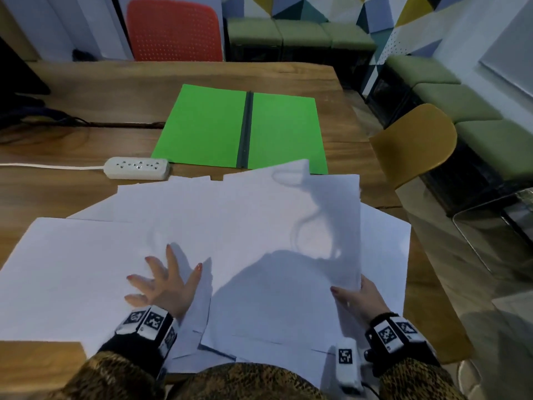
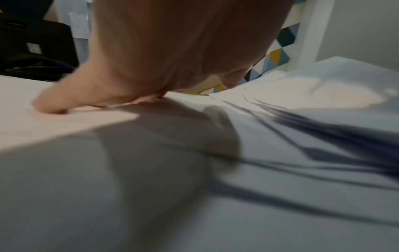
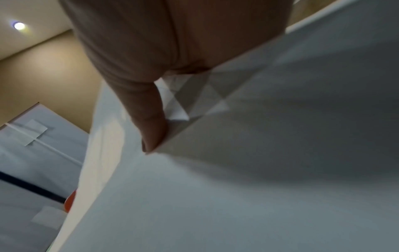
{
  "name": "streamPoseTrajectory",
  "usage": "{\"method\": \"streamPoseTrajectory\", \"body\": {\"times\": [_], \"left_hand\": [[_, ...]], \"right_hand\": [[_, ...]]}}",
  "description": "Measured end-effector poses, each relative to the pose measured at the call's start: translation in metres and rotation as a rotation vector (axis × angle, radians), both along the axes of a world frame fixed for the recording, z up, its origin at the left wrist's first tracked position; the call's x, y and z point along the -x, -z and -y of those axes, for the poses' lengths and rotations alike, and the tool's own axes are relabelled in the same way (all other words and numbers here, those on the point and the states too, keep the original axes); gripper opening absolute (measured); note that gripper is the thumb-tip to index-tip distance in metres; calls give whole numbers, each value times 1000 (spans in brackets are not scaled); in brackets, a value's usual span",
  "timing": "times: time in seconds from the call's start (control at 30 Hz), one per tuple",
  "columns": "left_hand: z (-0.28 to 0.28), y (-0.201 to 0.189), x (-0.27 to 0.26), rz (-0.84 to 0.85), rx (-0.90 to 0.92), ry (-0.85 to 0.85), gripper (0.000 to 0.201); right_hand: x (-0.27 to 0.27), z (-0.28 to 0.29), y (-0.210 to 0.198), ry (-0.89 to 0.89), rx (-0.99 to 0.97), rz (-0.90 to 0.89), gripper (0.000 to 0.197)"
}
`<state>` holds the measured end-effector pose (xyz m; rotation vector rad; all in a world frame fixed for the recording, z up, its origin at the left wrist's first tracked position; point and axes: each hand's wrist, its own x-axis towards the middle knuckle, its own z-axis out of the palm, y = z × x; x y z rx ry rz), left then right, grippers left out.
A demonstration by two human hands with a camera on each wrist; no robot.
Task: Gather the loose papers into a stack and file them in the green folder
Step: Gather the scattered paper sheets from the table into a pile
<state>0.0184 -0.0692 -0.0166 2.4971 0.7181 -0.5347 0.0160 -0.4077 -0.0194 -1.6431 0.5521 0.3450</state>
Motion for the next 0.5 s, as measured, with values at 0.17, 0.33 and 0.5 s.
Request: {"method": "streamPoseTrajectory", "body": {"times": [0.17,0.33,0.5], "left_hand": [[2,-6,5,9,-45,212,86],[-37,-24,3,184,-29,-245,87],[-55,-34,-15,105,206,-301,80]], "right_hand": [[-2,4,-2,59,-103,40,33],[-3,14,6,18,3,-8,77],[-9,11,0,-57,108,-4,30]]}}
